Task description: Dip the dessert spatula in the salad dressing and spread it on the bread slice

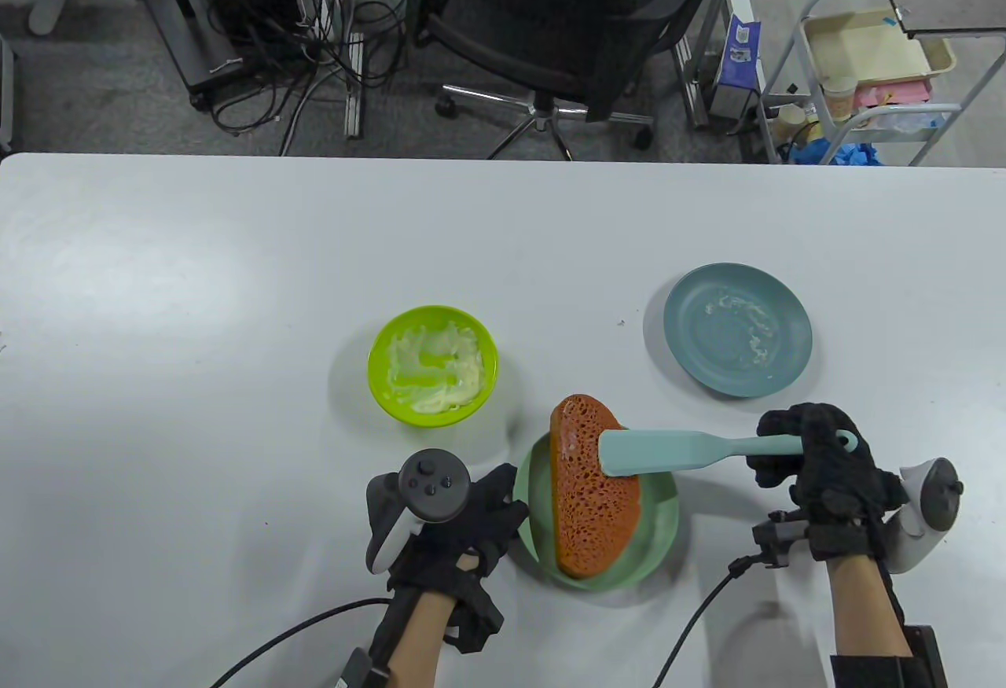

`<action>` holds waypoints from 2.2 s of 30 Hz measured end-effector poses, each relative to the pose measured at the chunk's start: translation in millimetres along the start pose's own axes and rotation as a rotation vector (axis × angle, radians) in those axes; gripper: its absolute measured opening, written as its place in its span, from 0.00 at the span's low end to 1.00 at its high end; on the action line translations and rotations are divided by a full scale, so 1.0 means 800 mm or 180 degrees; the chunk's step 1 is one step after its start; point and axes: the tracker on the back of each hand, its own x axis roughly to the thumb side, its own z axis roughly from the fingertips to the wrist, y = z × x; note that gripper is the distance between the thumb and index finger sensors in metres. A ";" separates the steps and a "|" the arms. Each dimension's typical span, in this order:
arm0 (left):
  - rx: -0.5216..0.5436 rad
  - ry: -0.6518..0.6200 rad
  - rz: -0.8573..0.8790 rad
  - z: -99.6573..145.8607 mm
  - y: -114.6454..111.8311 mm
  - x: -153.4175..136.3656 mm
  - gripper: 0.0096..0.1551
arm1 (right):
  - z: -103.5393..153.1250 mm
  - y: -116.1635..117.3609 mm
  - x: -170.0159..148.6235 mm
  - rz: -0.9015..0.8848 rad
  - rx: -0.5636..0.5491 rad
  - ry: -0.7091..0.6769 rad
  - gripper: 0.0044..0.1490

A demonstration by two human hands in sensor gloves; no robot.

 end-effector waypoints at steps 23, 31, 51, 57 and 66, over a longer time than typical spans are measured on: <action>0.0001 0.0004 -0.0006 0.000 0.000 0.000 0.31 | 0.010 0.044 -0.015 -0.0079 0.0151 0.0093 0.27; 0.0012 0.0012 -0.0021 0.000 0.000 0.000 0.32 | 0.014 0.051 -0.014 -0.0094 0.0201 0.0083 0.28; 0.0002 0.0016 -0.0001 0.000 -0.001 0.000 0.32 | 0.016 0.011 0.024 0.0260 -0.0257 -0.0241 0.26; 0.0002 0.0016 -0.0001 0.000 -0.001 0.000 0.32 | 0.018 -0.010 0.031 0.0196 -0.0418 -0.0308 0.26; 0.0002 0.0015 -0.0004 0.000 0.000 0.000 0.32 | 0.018 -0.001 0.024 0.0198 -0.0351 -0.0333 0.27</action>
